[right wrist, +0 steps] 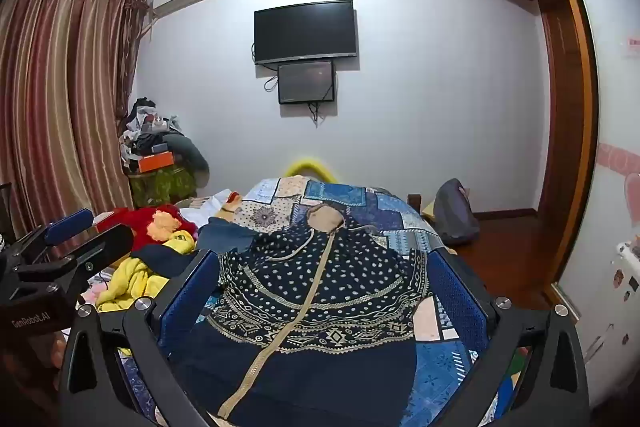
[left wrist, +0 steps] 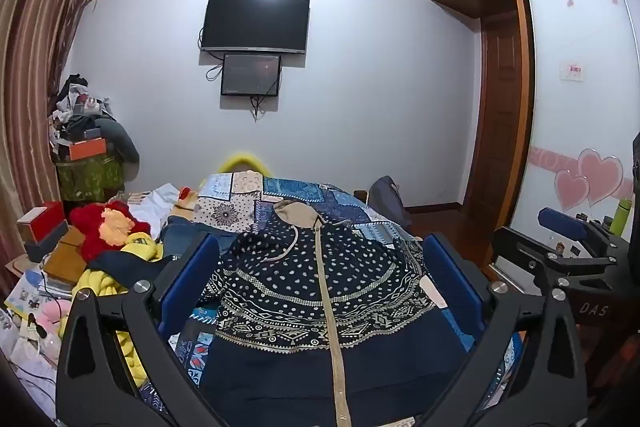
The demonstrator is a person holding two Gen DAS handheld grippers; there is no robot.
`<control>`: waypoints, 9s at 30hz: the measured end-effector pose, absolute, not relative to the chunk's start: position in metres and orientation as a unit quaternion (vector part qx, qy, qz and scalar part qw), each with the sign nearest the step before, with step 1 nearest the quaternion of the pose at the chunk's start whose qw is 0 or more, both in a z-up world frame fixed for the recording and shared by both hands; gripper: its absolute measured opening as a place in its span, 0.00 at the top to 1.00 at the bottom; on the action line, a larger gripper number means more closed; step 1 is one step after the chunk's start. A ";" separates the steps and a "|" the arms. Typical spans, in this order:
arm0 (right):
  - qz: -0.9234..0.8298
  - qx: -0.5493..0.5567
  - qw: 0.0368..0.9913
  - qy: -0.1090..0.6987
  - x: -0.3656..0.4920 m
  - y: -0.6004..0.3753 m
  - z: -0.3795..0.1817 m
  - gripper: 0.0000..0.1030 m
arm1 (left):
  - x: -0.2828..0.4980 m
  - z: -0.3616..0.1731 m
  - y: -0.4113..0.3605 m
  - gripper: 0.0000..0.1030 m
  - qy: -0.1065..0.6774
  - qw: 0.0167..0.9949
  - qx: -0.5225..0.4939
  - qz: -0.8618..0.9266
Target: Fold large clothes
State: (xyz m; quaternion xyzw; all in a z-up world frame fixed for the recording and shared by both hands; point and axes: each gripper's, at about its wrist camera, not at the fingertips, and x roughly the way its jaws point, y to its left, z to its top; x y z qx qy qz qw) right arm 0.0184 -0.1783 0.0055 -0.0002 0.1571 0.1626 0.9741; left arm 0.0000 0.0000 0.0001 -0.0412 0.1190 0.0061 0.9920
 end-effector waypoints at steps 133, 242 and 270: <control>0.156 -0.006 0.895 0.418 0.361 -0.065 -0.180 0.00 | 0.258 -0.248 0.330 0.01 0.420 0.859 -0.262 0.135; 0.217 -0.076 0.882 0.411 0.338 -0.043 -0.157 0.00 | 0.323 -0.150 0.174 0.33 0.411 0.911 -0.016 0.014; 0.263 -0.091 0.858 0.431 0.388 0.031 -0.211 0.85 | 0.326 -0.196 0.191 0.33 0.437 0.899 -0.002 0.032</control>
